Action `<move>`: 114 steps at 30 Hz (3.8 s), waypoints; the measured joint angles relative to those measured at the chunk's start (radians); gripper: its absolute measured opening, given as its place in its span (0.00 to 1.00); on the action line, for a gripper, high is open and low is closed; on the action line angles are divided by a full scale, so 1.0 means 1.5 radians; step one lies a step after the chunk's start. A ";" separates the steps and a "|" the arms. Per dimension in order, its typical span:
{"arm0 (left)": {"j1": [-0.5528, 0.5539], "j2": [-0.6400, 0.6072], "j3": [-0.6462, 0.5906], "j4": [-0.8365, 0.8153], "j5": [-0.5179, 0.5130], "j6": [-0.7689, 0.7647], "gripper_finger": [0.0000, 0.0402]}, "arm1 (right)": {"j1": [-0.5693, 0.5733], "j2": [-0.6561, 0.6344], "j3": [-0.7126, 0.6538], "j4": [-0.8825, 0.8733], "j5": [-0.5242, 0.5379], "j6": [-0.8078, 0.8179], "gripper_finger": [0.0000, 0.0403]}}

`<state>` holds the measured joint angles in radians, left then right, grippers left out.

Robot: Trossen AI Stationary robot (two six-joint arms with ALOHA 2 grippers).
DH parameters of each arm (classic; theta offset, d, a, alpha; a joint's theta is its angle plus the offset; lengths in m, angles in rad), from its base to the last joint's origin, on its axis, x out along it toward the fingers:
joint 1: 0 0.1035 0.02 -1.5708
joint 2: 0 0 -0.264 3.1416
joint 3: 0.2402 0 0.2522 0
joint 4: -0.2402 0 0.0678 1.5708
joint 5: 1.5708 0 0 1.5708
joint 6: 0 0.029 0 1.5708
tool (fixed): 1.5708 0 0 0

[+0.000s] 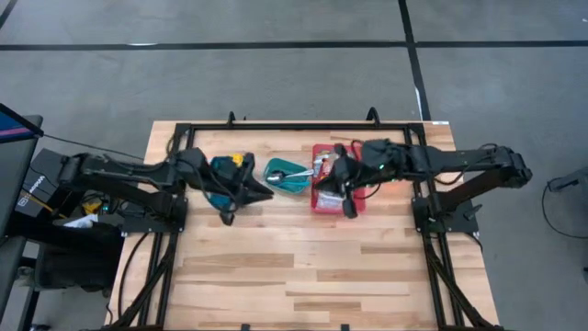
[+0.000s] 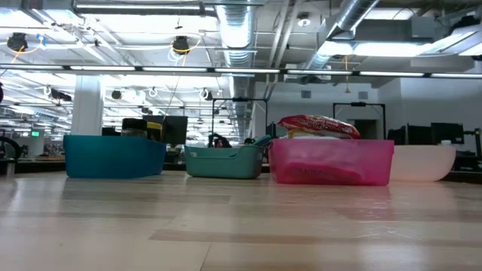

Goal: Pick & Place Food Item
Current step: Return to Home Position

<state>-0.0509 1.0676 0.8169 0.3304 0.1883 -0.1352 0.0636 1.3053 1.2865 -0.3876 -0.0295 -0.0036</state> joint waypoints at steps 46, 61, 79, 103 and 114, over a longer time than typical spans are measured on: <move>0.009 -0.285 0.000 -0.215 -0.067 0.058 0.00 | -0.005 -0.493 -0.350 0.212 0.020 0.083 0.00; 0.009 -0.318 0.000 -0.232 -0.079 0.032 0.00 | -0.009 -0.615 -0.350 0.162 0.020 0.163 0.00; 0.009 -0.453 0.000 -0.344 -0.136 0.029 0.00 | -0.008 -0.695 -0.350 0.112 0.020 0.150 0.00; 0.009 -0.570 -0.001 -0.392 -0.136 0.027 0.00 | -0.008 -0.853 -0.351 0.048 0.019 0.155 0.00; 0.009 -0.630 -0.001 -0.426 -0.134 0.027 0.00 | -0.008 -0.866 -0.357 0.031 0.020 0.156 0.00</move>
<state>-0.0368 0.1227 0.8154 -0.3089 -0.0128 -0.0954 0.0509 0.0059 0.7504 -0.3411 0.0002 0.2310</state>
